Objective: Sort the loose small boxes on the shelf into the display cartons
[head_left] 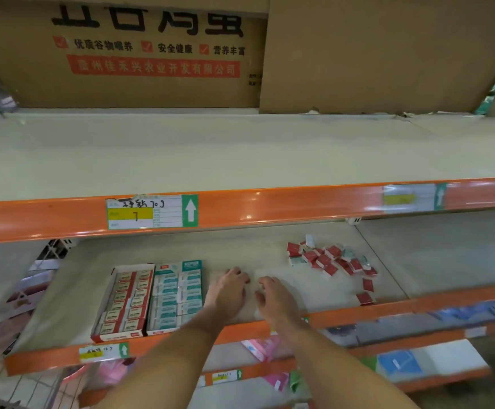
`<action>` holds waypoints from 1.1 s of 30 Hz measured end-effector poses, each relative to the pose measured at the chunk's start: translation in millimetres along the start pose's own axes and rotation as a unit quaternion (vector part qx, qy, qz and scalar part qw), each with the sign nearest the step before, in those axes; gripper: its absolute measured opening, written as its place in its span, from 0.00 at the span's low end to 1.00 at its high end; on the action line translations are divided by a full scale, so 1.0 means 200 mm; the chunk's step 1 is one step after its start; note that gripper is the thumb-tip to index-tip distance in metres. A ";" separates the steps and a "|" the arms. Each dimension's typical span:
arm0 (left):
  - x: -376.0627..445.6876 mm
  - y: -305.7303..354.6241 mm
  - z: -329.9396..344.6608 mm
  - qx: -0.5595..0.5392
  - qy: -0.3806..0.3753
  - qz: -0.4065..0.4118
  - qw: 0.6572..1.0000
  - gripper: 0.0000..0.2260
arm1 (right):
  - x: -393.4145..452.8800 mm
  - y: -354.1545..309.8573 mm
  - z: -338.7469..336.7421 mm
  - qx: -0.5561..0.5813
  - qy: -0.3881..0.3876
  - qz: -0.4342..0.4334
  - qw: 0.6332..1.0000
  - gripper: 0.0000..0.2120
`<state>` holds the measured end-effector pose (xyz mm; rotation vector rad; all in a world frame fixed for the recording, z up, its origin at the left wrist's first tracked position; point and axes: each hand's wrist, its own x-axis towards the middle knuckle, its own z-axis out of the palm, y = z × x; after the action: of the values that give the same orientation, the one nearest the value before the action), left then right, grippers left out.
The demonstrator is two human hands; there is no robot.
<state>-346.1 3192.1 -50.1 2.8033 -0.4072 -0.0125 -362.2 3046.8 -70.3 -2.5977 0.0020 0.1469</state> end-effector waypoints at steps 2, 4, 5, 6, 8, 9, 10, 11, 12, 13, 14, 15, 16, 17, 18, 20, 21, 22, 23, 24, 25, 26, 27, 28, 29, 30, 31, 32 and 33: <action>0.04 0.07 0.03 -0.013 -0.014 0.012 1.000 0.16 | -0.01 0.07 -0.04 -0.002 0.008 0.011 1.000 0.17; 0.08 0.14 0.05 -0.019 -0.022 0.016 0.999 0.16 | -0.01 0.15 -0.08 -0.009 0.019 0.022 1.000 0.15; 0.09 0.17 0.06 -0.018 -0.030 0.016 0.999 0.17 | -0.02 0.18 -0.10 -0.014 0.025 0.026 0.999 0.15; 0.11 0.21 0.08 -0.015 -0.041 0.014 0.999 0.17 | -0.02 0.21 -0.12 -0.018 0.032 0.029 0.999 0.15; 0.15 0.28 0.11 0.003 -0.064 0.018 0.998 0.18 | -0.02 0.28 -0.16 -0.021 0.046 0.037 0.998 0.15; 0.17 0.32 0.12 0.015 -0.075 0.023 0.997 0.19 | -0.01 0.31 -0.18 -0.024 0.052 0.039 0.998 0.16; 0.19 0.35 0.14 0.026 -0.086 0.027 0.996 0.21 | -0.01 0.35 -0.19 -0.025 0.056 0.044 0.997 0.17; 0.21 0.38 0.16 0.037 -0.096 0.029 0.994 0.22 | -0.01 0.39 -0.21 -0.024 0.062 0.047 0.997 0.19; 0.23 0.40 0.17 0.046 -0.102 0.031 0.993 0.23 | -0.01 0.42 -0.23 -0.024 0.063 0.050 0.996 0.21; 0.25 0.43 0.18 0.052 -0.108 0.035 0.992 0.24 | -0.01 0.46 -0.25 -0.026 0.066 0.047 0.996 0.22; 0.27 0.46 0.19 0.053 -0.112 0.040 0.992 0.25 | 0.00 0.48 -0.27 -0.030 0.057 0.044 0.997 0.23; 0.29 0.48 0.20 0.055 -0.115 0.044 0.991 0.26 | 0.00 0.51 -0.29 -0.032 0.048 0.037 0.998 0.24; 0.31 0.50 0.21 0.057 -0.115 0.050 0.990 0.27 | 0.01 0.53 -0.31 -0.037 0.034 0.030 0.998 0.25; 0.32 0.52 0.22 0.058 -0.116 0.053 0.990 0.27 | 0.03 0.55 -0.33 -0.043 0.024 0.021 0.999 0.25; 0.34 0.54 0.23 0.057 -0.117 0.054 0.990 0.27 | 0.04 0.57 -0.35 -0.050 0.016 0.011 0.999 0.23; 0.37 0.58 0.26 0.058 -0.120 0.045 0.990 0.28 | 0.06 0.60 -0.38 -0.072 -0.001 -0.004 0.997 0.17; 0.39 0.59 0.27 0.062 -0.118 0.039 0.990 0.28 | 0.07 0.62 -0.39 -0.085 -0.013 -0.010 0.996 0.14; 0.40 0.60 0.28 0.067 -0.115 0.033 0.991 0.28 | 0.10 0.63 -0.39 -0.098 -0.026 -0.017 0.995 0.13; 0.41 0.61 0.30 0.072 -0.111 0.027 0.991 0.29 | 0.12 0.64 -0.40 -0.107 -0.034 -0.026 0.993 0.13; 0.41 0.62 0.30 0.076 -0.105 0.021 0.991 0.29 | 0.15 0.65 -0.40 -0.110 -0.045 -0.039 0.992 0.14; 0.42 0.63 0.31 0.076 -0.098 0.015 0.992 0.29 | 0.18 0.65 -0.41 -0.109 -0.052 -0.050 0.991 0.16; 0.42 0.63 0.32 0.069 -0.089 0.009 0.994 0.29 | 0.21 0.66 -0.41 -0.112 -0.060 -0.057 0.990 0.19; 0.42 0.64 0.32 0.058 -0.080 0.003 0.995 0.29 | 0.24 0.66 -0.42 -0.117 -0.067 -0.062 0.989 0.20; 0.42 0.64 0.33 0.048 -0.070 -0.005 0.996 0.29 | 0.26 0.66 -0.42 -0.119 -0.075 -0.063 0.988 0.21; 0.41 0.64 0.33 0.041 -0.059 -0.016 0.997 0.29 | 0.28 0.66 -0.42 -0.122 -0.079 -0.065 0.987 0.21; 0.41 0.64 0.33 0.037 -0.049 -0.028 0.998 0.28 | 0.30 0.66 -0.41 -0.123 -0.082 -0.068 0.987 0.22; 0.40 0.64 0.33 0.037 -0.039 -0.039 0.998 0.27 | 0.31 0.66 -0.40 -0.118 -0.079 -0.070 0.987 0.23; 0.39 0.63 0.32 0.039 -0.033 -0.046 0.998 0.25 | 0.32 0.66 -0.38 -0.114 -0.073 -0.071 0.988 0.23; 0.38 0.62 0.32 0.042 -0.026 -0.049 0.998 0.23 | 0.33 0.65 -0.36 -0.103 -0.063 -0.066 0.990 0.23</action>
<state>-310.0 3038.6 -70.9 2.9079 -0.2874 -0.0934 -293.9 2900.3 -81.6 -2.7793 -0.2415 0.2759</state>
